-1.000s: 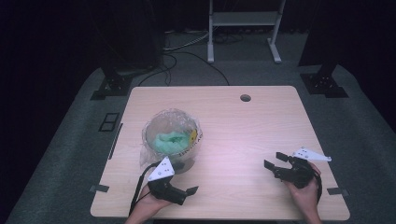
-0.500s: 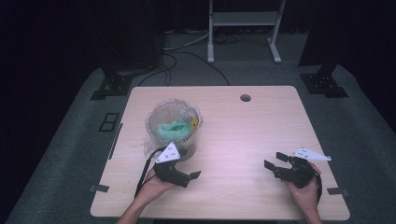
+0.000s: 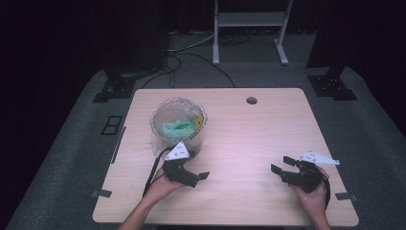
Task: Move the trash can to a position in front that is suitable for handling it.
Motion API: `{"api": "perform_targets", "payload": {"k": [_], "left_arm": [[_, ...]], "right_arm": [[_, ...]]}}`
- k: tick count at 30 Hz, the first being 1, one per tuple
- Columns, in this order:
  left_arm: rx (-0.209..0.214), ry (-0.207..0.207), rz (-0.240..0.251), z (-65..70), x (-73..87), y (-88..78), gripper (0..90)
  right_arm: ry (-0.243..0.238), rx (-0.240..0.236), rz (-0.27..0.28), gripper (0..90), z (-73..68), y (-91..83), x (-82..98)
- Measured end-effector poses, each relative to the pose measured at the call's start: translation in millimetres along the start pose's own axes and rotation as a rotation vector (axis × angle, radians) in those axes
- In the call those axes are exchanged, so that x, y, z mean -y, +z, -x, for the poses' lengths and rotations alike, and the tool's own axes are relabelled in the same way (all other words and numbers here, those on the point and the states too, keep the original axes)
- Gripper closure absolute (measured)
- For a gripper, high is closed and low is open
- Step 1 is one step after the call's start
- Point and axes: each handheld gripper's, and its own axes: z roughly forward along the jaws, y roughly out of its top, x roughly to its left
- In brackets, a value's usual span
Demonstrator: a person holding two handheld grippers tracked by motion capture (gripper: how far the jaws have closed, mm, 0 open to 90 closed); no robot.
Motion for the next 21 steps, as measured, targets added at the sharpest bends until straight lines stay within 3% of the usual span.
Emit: {"api": "perform_targets", "payload": {"k": [13, 21], "left_arm": [[0.068, 0.041, 0.004, 26.5, -29.1, 2.8, 3.2], [0.066, 0.072, 0.036, 31.3, -56.1, -4.9, 2.5]], "right_arm": [[0.009, -0.002, -0.003, 27.6, 1.9, 0.7, 0.6], [0.009, -0.002, -0.005, 27.6, 1.7, 0.9, 0.4]]}}
